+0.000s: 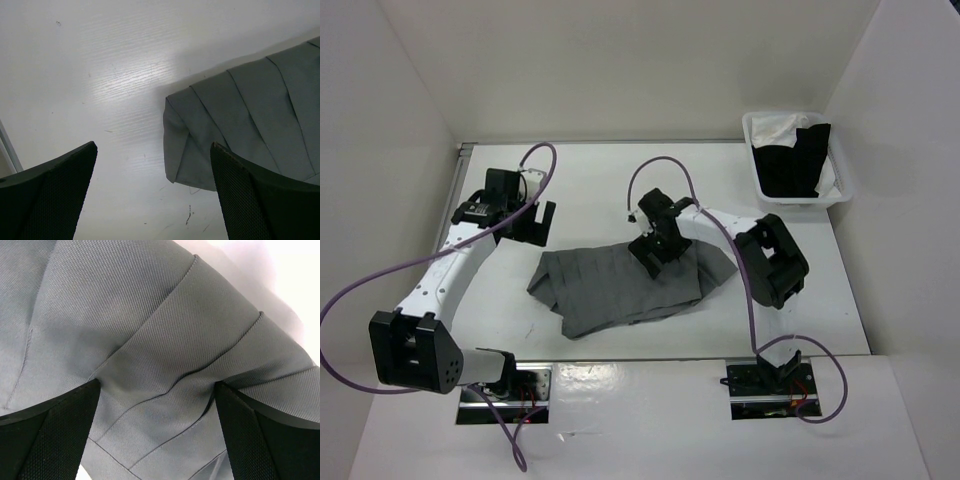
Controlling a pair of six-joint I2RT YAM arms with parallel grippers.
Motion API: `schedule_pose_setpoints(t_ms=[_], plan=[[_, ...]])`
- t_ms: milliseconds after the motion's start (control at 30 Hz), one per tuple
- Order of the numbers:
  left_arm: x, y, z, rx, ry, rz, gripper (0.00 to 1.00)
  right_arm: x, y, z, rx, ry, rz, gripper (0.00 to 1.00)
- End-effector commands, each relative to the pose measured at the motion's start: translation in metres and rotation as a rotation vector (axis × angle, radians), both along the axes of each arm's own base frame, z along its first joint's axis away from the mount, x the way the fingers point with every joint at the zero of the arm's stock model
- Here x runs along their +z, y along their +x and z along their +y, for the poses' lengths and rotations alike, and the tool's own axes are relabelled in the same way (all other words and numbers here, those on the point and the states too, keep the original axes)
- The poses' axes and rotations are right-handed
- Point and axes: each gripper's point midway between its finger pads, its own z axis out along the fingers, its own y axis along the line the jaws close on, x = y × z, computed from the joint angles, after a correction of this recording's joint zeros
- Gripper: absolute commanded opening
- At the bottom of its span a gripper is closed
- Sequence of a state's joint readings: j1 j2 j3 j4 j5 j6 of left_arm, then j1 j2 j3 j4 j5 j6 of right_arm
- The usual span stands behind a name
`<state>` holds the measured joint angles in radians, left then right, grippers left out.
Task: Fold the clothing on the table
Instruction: Fold the skirt
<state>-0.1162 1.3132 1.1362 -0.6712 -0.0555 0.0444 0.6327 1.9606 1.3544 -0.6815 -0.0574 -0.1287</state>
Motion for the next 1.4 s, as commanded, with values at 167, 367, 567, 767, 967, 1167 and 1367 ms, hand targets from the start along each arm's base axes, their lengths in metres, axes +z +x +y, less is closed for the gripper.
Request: schedule_pose_setpoints(t_ms=[167, 367, 567, 767, 967, 1167, 1367], plan=[[-0.004, 0.002, 0.000, 0.025, -0.016, 0.001, 1.00, -0.007, 0.043, -0.003, 0.069, -0.088, -0.128, 0.99], [-0.004, 0.002, 0.000, 0.025, -0.016, 0.001, 1.00, 0.001, 0.078, -0.003, 0.048, -0.053, -0.163, 0.99], [-0.008, 0.001, -0.001, 0.019, -0.021, 0.020, 1.00, -0.007, 0.096, -0.007, 0.019, -0.070, -0.184, 0.99], [-0.017, 0.005, -0.008, -0.082, -0.008, 0.041, 1.00, 0.027, 0.090, 0.004, 0.069, 0.009, -0.192, 0.99], [-0.043, 0.034, -0.023, -0.321, -0.040, 0.080, 1.00, 0.098, 0.064, 0.006, 0.132, 0.123, -0.244, 0.99], [-0.076, 0.068, -0.021, -0.426, -0.207, 0.102, 1.00, 0.122, 0.047, -0.029, 0.103, 0.138, -0.325, 0.99], [-0.093, 0.089, -0.015, -0.461, -0.349, 0.086, 0.98, 0.132, 0.045, -0.065, 0.025, 0.160, -0.340, 0.99]])
